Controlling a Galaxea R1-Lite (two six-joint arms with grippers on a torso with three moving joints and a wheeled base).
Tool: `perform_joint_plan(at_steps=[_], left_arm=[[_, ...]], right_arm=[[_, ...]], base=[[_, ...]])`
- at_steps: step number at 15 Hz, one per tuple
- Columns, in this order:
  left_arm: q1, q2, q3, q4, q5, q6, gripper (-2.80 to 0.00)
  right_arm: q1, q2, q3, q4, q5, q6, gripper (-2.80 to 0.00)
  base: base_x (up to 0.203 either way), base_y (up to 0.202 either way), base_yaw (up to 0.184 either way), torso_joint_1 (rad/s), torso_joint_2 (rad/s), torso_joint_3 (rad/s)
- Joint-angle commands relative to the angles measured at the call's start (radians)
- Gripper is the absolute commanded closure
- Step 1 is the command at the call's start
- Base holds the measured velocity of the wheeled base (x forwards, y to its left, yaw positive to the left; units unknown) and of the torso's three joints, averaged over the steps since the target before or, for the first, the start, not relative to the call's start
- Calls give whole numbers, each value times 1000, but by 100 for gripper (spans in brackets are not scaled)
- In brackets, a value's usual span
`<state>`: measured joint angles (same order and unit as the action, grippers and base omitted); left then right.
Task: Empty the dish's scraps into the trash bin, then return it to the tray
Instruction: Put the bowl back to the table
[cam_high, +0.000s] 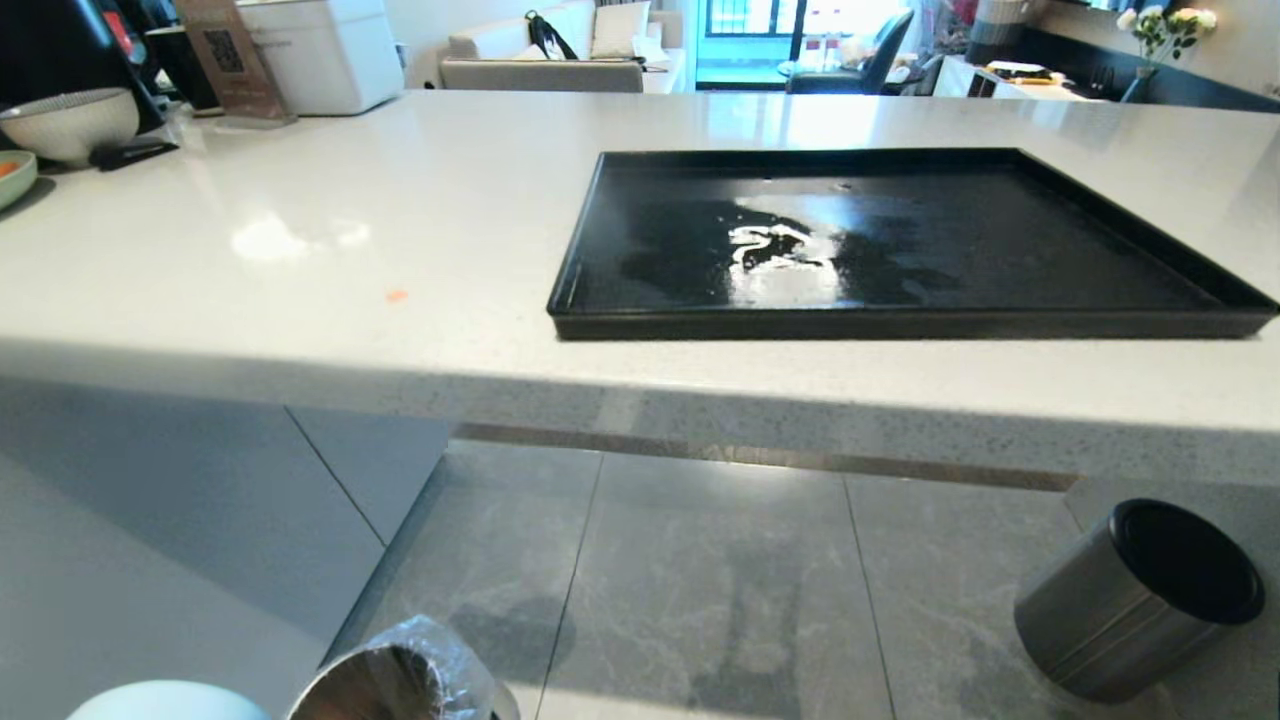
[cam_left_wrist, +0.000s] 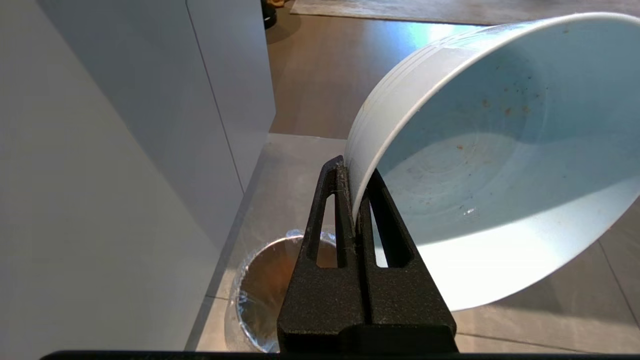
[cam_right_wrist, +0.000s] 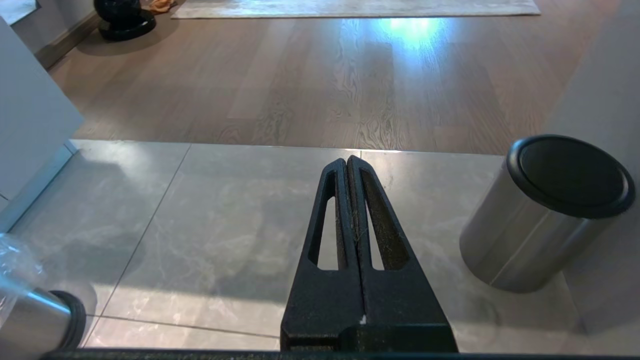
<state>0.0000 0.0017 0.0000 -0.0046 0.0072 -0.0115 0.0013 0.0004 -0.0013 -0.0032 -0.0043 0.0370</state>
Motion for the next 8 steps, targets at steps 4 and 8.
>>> perform_joint_plan(at_steps=[4,8], left_arm=[[1,0,0,0,0,-2,0],[1,0,0,-1,0,-2,0]], right_arm=[[0,0,0,0,0,0,0],[0,0,0,0,0,0,0]], base=[[15,0,-1,3,2,-1],[0,0,0,0,0,0]])
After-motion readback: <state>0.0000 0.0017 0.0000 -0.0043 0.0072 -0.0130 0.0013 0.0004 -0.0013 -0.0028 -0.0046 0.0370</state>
